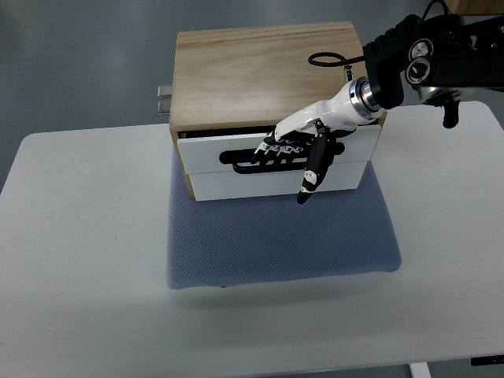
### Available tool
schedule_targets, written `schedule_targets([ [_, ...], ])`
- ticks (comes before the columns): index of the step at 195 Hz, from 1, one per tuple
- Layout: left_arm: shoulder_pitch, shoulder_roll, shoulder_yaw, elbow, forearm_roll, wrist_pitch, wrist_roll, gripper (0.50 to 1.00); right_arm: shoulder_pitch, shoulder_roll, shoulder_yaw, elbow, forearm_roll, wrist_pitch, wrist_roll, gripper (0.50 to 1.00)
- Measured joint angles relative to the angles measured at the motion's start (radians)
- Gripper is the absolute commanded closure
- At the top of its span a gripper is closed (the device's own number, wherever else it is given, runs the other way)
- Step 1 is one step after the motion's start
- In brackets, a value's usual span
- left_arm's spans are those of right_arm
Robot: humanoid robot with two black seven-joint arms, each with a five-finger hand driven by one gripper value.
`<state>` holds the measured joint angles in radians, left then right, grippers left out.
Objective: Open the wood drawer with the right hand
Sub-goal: 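Pull the black handle with the right hand, sliding the drawer toward the robot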
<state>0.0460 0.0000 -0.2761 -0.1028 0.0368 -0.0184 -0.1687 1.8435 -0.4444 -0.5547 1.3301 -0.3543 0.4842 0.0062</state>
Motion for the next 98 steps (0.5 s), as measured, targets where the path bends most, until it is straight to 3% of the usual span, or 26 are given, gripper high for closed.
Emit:
schedule_targets([
  [98, 0.0, 0.0, 0.0, 0.0, 0.0, 0.0, 0.0, 0.5, 0.005, -0.017, -0.002, 0.064, 0.0, 0.012, 0.0, 0.558],
])
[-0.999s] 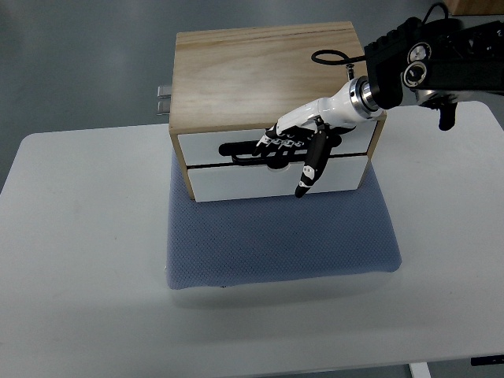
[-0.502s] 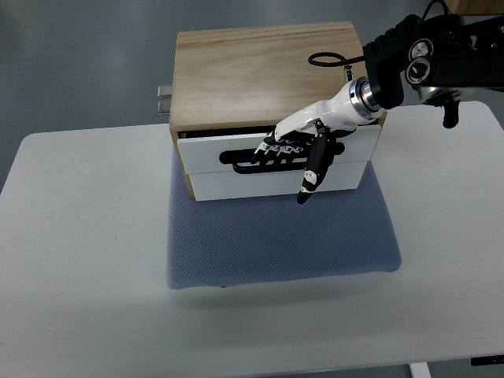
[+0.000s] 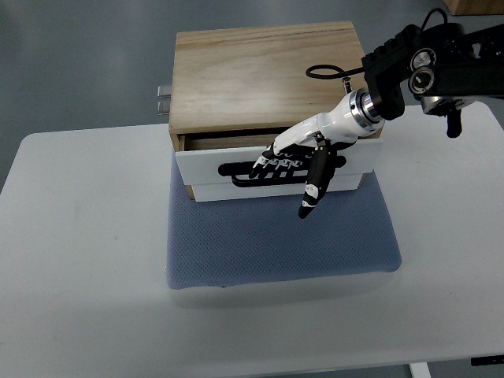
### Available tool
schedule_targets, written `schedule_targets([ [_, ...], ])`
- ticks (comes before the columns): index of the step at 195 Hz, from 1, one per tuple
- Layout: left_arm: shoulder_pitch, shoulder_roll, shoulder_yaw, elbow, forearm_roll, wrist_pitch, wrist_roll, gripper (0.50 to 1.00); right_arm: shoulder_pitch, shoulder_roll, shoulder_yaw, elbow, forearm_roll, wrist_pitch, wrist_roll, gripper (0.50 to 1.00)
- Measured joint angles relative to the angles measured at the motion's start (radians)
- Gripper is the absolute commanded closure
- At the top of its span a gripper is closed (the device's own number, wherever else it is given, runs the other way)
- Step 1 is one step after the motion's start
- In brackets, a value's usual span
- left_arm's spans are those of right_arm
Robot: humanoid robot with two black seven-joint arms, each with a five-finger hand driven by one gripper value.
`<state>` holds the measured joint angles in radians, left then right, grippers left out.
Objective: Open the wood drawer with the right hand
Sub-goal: 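Pull the black handle with the right hand, sliding the drawer toward the robot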
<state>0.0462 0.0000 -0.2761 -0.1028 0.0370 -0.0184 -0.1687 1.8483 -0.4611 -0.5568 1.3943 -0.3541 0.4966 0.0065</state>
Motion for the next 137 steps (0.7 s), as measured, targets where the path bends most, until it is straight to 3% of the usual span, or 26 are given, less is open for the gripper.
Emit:
schedule_targets([
  [137, 0.0, 0.0, 0.0, 0.0, 0.0, 0.0, 0.0, 0.5, 0.043, -0.023, 0.0, 0.09, 0.001, 0.109, 0.015, 0.558],
])
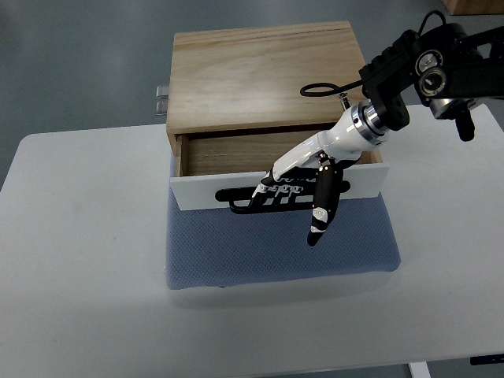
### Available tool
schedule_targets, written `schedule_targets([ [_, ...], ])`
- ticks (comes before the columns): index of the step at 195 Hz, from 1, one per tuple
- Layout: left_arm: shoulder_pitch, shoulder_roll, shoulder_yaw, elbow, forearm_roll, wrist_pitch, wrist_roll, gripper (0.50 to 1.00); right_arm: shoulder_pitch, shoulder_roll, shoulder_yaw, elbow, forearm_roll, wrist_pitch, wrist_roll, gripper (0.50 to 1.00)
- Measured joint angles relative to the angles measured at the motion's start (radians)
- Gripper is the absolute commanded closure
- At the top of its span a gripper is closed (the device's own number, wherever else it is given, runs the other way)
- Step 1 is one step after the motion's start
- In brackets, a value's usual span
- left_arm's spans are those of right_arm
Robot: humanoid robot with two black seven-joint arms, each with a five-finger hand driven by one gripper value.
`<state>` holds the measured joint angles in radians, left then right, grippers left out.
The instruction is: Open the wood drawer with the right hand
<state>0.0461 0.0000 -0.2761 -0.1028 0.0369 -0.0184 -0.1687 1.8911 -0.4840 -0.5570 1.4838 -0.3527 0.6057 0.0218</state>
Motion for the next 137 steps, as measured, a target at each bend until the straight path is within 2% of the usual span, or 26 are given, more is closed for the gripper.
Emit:
schedule_targets([
  [54, 0.0, 0.0, 0.0, 0.0, 0.0, 0.0, 0.0, 0.5, 0.0, -0.007, -0.001, 0.033, 0.0, 0.001, 0.0, 0.556],
  [137, 0.0, 0.0, 0.0, 0.0, 0.0, 0.0, 0.0, 0.5, 0.032, -0.012, 0.003, 0.02, -0.001, -0.024, 0.0, 0.556],
])
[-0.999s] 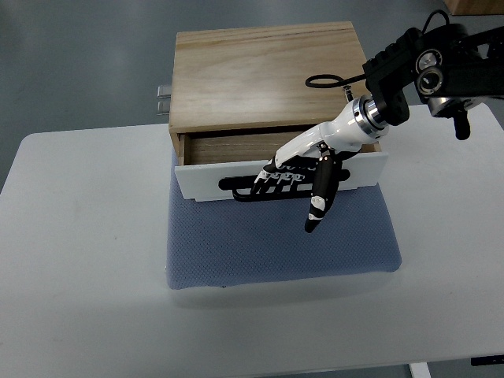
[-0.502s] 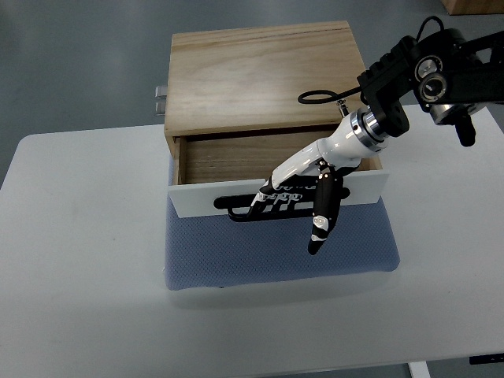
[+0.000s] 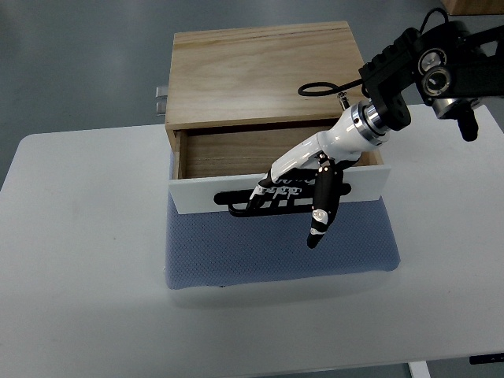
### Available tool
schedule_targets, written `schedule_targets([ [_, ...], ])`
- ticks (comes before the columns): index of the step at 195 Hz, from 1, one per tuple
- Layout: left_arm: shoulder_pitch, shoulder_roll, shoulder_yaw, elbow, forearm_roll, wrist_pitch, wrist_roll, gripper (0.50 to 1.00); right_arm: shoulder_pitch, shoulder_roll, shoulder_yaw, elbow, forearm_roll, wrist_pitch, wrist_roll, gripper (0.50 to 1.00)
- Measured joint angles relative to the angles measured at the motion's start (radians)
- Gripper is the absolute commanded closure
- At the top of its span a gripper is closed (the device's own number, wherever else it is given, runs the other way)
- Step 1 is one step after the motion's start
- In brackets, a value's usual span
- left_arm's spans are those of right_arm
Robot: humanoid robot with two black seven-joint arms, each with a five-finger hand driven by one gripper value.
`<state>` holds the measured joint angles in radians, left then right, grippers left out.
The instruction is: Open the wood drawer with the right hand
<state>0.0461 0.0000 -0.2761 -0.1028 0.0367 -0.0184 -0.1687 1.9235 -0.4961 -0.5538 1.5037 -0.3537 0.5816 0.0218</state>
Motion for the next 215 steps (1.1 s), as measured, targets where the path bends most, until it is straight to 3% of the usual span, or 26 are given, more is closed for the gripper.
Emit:
schedule_targets([
  [100, 0.0, 0.0, 0.0, 0.0, 0.0, 0.0, 0.0, 0.5, 0.058, -0.03, 0.02, -0.001, 0.0, 0.026, -0.002, 0.556],
  [168, 0.0, 0.0, 0.0, 0.0, 0.0, 0.0, 0.0, 0.5, 0.004, -0.149, 0.393, -0.059, 0.044, 0.027, -0.001, 0.556],
  [187, 0.0, 0.0, 0.0, 0.0, 0.0, 0.0, 0.0, 0.5, -0.072, -0.189, 0.506, -0.108, 0.1, -0.026, 0.0, 0.556],
  [215, 0.0, 0.0, 0.0, 0.0, 0.0, 0.0, 0.0, 0.5, -0.253, -0.25, 0.692, -0.232, 0.147, -0.181, 0.013, 0.556],
])
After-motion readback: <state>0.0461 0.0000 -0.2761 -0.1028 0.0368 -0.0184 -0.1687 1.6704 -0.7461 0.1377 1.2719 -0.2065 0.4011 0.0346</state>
